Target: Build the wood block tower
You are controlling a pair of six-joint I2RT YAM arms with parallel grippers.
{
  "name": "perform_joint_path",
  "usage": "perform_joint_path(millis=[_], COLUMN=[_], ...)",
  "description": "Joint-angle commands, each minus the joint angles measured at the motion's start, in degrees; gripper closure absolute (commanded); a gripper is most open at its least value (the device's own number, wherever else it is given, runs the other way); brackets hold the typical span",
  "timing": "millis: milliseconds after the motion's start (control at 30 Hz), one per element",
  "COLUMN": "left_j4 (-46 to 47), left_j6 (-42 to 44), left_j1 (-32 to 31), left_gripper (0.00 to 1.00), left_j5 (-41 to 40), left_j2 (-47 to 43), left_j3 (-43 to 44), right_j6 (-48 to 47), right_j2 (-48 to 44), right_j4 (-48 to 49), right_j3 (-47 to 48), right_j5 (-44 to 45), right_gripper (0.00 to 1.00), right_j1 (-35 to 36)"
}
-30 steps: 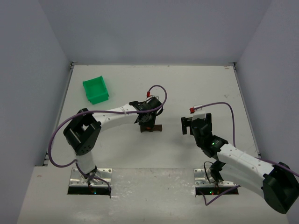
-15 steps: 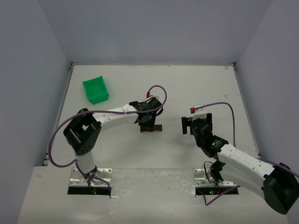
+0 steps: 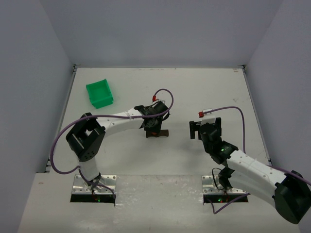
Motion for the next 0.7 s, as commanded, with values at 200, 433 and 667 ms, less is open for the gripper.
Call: perform_joint_path(millis=[200,433,667], left_j4=[0.7,0.5,0.2], left_j6=[0.4,0.3,0.3], left_j1=[-0.3,-0.3,-0.3], left_gripper=[0.74,0.68,0.66], left_j5=[-0.8,-0.4,-1.0], left_j2=[-0.5,-0.6,-0.4], left_j3=[0.2,0.3,0.3], right_j6=[0.6,0.6,0.5], right_j2=[-1.5,-2.1,-1.9], right_j4=[1.9,1.9,1.9], right_j3=[0.6,0.4,0.5], right_j5=[1.4,0.9,0.8], right_gripper=[0.01,0.01,0.01], right_j1=[-0.5,-0.6,-0.6])
